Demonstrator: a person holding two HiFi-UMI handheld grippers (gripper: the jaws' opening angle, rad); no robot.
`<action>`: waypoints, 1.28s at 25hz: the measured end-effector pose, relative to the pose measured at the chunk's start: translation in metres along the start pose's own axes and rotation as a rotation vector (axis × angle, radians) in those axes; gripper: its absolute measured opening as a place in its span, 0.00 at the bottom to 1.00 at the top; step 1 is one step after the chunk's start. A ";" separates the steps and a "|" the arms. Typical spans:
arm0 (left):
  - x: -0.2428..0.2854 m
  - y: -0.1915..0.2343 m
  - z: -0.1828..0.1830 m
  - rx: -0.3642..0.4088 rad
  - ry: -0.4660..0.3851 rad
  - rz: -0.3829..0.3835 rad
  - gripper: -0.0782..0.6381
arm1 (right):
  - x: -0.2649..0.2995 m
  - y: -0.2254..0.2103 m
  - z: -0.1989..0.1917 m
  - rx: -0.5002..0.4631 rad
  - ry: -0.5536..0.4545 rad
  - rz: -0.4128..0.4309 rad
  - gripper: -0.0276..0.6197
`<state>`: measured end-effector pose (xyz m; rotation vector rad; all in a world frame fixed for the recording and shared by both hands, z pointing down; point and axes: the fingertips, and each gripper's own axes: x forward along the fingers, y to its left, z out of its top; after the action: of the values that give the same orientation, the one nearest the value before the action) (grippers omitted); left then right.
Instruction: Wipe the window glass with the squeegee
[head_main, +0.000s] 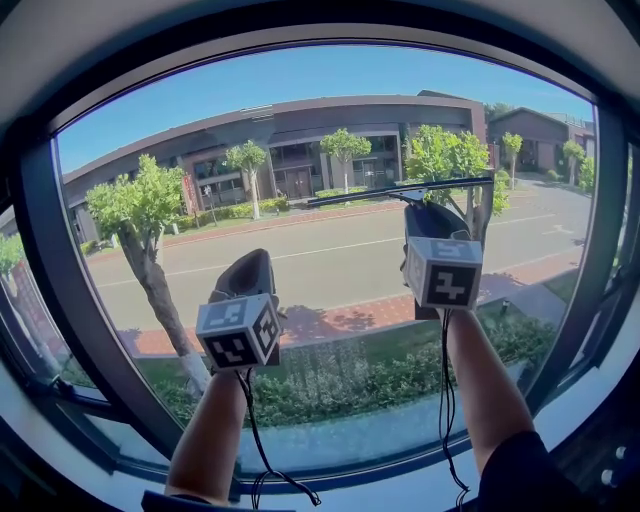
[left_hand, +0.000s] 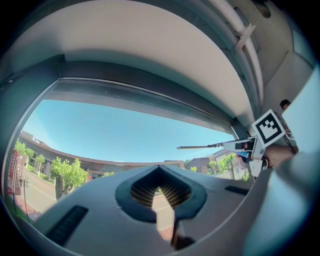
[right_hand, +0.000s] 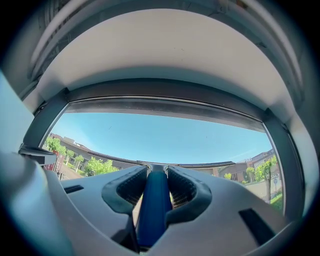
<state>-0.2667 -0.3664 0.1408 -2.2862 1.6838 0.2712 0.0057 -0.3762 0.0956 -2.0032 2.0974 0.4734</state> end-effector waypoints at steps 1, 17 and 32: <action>0.000 -0.001 0.000 0.000 -0.001 -0.001 0.11 | -0.002 0.000 -0.002 -0.001 0.003 0.000 0.25; -0.002 -0.010 -0.031 -0.010 0.030 -0.033 0.11 | -0.024 0.011 -0.062 -0.002 0.045 0.002 0.25; -0.004 -0.014 -0.078 -0.033 0.075 -0.057 0.11 | -0.046 0.023 -0.112 0.017 0.093 0.001 0.24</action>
<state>-0.2557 -0.3855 0.2170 -2.3917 1.6584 0.2055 -0.0058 -0.3737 0.2178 -2.0521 2.1481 0.3678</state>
